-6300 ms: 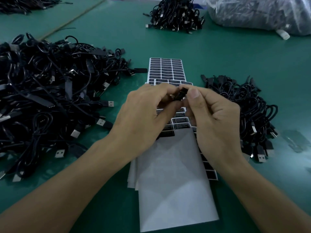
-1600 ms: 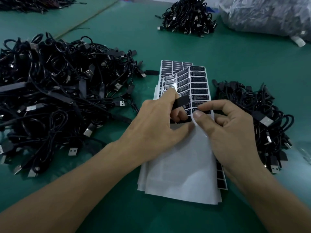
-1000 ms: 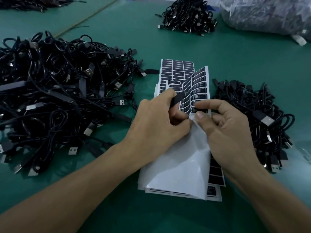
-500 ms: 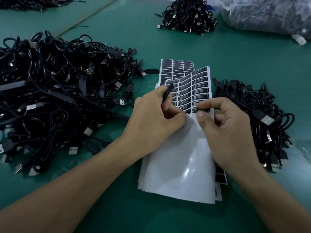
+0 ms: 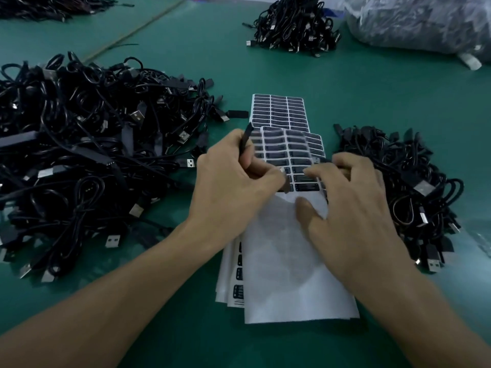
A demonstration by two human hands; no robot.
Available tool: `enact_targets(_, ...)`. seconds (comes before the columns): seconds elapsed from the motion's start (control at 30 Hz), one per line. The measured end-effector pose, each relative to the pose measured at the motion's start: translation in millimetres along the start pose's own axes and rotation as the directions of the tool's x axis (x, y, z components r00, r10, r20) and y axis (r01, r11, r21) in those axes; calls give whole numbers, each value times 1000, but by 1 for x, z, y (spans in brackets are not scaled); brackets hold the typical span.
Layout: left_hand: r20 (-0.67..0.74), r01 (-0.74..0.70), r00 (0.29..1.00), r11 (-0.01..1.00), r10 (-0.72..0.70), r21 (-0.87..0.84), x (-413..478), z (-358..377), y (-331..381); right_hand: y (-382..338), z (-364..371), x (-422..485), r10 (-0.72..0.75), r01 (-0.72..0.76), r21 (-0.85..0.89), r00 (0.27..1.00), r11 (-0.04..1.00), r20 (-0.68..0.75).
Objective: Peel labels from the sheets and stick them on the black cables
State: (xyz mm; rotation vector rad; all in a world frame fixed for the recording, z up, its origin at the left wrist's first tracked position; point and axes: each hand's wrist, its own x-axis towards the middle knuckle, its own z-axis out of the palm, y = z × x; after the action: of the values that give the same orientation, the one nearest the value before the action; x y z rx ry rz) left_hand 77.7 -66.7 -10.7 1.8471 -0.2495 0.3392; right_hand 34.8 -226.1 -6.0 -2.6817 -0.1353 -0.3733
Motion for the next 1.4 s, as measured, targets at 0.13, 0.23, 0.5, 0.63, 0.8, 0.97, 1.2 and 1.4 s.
enact_targets(0.13, -15, -33, 999, 999, 33, 32, -2, 4, 2, -7, -2, 3, -107, 127, 87, 972, 988, -208)
enact_targets(0.23, -19, -38, 999, 999, 39, 37, -3, 6, 3, -10, 3, 4, -123, 153, 143, 972, 978, -199)
enact_targets(0.5, -32, -51, 998, 997, 53, 60, -6, 7, 8, -10, 6, 6, -142, 184, 156, 958, 970, -250)
enact_targets(0.63, 2, -28, 1000, 999, 28, 37, -6, 8, 9, -9, 5, 6, -151, 187, 141, 960, 972, -234)
enact_targets(0.8, 62, -11, 998, 999, 9, 30, -8, 7, 10, -4, 2, 7, -129, 172, 170, 963, 970, -237)
enact_targets(0.97, 120, 101, 988, 994, -96, -35, -4, 0, 13, -2, -1, 8, 68, 107, 478, 940, 872, -333)
enact_targets(1.2, 169, -67, 984, 992, 48, 106, -2, 0, 11, -4, -3, 16, 210, -40, 946, 977, 321, -30)
enact_targets(1.4, 141, -211, 972, 962, 187, 176, -3, 2, 12, -5, 1, 15, 192, -100, 971, 980, 219, 57)
